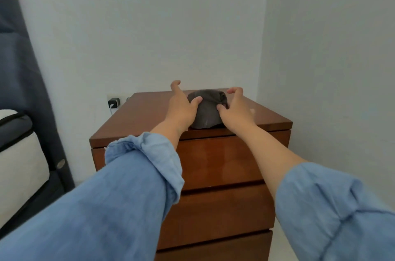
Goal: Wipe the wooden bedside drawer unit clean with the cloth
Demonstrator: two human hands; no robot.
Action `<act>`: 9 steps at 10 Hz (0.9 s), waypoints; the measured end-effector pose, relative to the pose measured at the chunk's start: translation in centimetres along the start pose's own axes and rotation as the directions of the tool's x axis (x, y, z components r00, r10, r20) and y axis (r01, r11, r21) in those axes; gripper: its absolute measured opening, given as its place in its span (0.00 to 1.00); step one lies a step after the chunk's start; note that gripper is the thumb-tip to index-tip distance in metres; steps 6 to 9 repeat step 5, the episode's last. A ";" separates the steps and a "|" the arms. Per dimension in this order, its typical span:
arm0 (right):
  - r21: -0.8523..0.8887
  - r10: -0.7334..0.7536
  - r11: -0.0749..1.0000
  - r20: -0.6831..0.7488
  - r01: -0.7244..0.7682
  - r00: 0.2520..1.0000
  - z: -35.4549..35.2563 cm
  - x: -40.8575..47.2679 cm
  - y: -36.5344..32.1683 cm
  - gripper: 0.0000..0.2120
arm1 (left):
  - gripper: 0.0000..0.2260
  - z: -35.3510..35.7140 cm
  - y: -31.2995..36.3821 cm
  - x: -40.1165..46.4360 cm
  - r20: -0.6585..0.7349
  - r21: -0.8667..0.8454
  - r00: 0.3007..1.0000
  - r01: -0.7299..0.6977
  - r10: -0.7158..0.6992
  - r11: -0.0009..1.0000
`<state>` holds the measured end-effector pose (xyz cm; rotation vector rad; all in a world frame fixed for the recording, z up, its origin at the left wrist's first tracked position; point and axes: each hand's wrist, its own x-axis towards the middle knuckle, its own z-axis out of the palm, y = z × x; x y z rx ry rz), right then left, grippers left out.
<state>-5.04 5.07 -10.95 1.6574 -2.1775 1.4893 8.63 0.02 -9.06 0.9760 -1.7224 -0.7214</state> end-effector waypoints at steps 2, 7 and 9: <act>-0.478 0.003 0.877 0.112 0.051 0.994 0.8 0.7 -0.4 0.13 | 0.13 0.8 -1.1 -0.2 0.107 0.762 0.990 -0.138 0.088 0.632; -0.267 -0.109 0.962 -0.184 0.057 0.977 -1.2 -6.6 -0.4 0.16 | 0.13 -1.7 -1.7 -7.0 -0.039 0.623 0.910 -0.302 0.414 0.721; -0.267 -0.109 0.962 -0.184 0.057 0.977 -1.2 -6.6 -0.4 0.16 | 0.13 -1.7 -1.7 -7.0 -0.039 0.623 0.910 -0.302 0.414 0.721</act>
